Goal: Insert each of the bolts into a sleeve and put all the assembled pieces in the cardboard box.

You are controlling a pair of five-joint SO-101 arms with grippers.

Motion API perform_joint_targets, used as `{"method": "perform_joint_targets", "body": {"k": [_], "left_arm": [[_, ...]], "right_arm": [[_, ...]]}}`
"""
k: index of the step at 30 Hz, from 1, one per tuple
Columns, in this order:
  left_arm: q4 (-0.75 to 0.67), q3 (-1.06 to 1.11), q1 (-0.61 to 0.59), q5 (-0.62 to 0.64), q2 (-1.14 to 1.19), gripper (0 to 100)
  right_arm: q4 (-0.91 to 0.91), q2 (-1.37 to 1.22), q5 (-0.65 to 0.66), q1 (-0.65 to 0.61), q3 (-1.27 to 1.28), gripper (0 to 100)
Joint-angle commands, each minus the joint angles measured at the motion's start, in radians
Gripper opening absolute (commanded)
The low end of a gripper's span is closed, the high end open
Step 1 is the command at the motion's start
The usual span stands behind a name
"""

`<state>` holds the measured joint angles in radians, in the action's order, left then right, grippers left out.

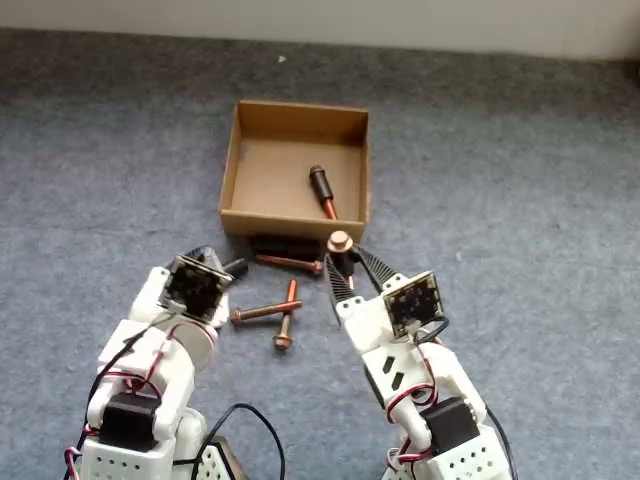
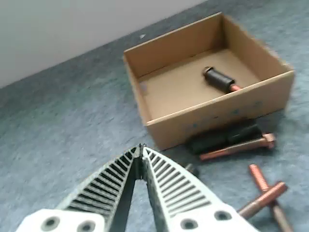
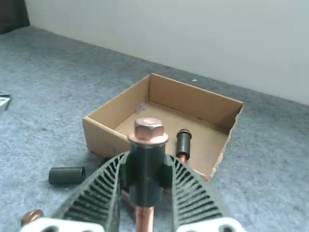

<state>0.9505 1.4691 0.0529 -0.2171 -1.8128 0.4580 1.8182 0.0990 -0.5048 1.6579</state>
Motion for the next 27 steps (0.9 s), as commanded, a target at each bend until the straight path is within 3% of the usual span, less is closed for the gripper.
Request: {"method": "perform_joint_targets", "body": {"k": [1, 10, 27], "left_arm": [[-0.064, 0.093, -0.143, 0.1, -0.01, 1], [-0.13, 0.179, -0.193, 0.16, -0.008, 1], [-0.164, 0.203, -0.196, 0.157, -0.008, 1]], "right_arm": [[-0.024, 0.013, -0.015, 0.027, 0.008, 0.6], [0.127, -0.064, -0.015, 0.022, -0.16, 1.9], [0.081, -1.006, -0.014, 0.025, -0.888, 1.9]]}}
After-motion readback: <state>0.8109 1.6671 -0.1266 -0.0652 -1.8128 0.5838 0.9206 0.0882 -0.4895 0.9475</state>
